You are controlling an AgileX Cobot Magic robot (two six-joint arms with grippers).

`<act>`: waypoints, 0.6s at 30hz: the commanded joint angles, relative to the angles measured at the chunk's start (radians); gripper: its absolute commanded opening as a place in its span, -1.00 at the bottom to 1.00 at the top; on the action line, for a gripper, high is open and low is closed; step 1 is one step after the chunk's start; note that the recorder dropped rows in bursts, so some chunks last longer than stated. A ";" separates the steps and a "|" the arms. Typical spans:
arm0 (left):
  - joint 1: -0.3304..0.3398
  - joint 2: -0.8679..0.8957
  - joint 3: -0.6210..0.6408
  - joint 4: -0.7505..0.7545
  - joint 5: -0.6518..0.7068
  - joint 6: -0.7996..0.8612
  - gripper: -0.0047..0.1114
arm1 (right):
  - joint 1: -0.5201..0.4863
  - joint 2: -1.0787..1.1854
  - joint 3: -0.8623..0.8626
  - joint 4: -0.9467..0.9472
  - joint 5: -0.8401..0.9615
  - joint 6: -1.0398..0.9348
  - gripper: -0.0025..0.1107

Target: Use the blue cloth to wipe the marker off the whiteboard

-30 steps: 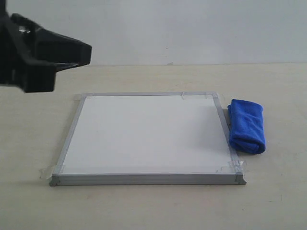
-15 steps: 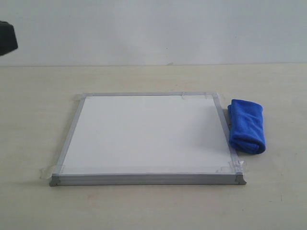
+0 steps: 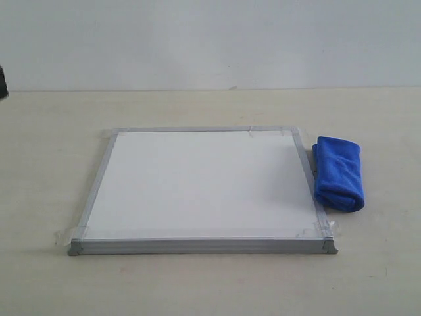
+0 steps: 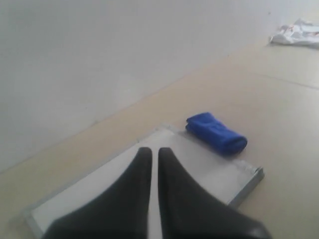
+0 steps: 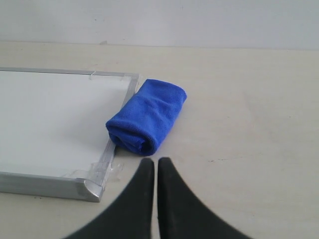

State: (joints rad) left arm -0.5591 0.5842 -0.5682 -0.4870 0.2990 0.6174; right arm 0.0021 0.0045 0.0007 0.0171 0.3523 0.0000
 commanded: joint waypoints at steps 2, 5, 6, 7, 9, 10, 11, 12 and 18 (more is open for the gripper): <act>0.087 -0.081 0.157 0.006 -0.053 0.029 -0.84 | -0.002 -0.004 -0.001 -0.002 -0.010 0.000 -0.96; 0.182 -0.133 0.243 -0.024 -0.140 0.029 -0.84 | -0.002 -0.004 -0.001 -0.002 -0.010 0.000 -0.96; 0.214 -0.151 0.269 -0.027 -0.165 0.022 -0.84 | -0.002 -0.004 -0.001 -0.002 -0.010 0.000 -0.96; 0.270 -0.185 0.309 -0.042 -0.188 0.022 -0.84 | -0.002 -0.004 -0.001 -0.002 -0.010 0.000 -0.96; 0.358 -0.248 0.375 -0.056 -0.200 0.022 -0.84 | -0.002 -0.004 -0.001 -0.002 -0.010 0.000 -0.96; 0.391 -0.271 0.398 -0.056 -0.200 0.022 -0.84 | -0.002 -0.004 -0.001 -0.002 -0.010 0.000 -0.96; 0.453 -0.316 0.438 -0.065 -0.202 0.020 -0.84 | -0.002 -0.004 -0.001 -0.002 -0.010 0.000 -0.96; 0.479 -0.339 0.459 -0.071 -0.202 0.020 -0.84 | -0.002 -0.004 -0.001 -0.002 -0.010 0.000 -0.96; 0.578 -0.496 0.568 -0.098 -0.170 0.030 -0.84 | -0.002 -0.004 -0.001 -0.002 -0.010 0.000 -0.96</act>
State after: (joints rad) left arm 0.0056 0.1144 -0.0054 -0.5657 0.1039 0.6403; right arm 0.0021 0.0045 0.0007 0.0171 0.3523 0.0000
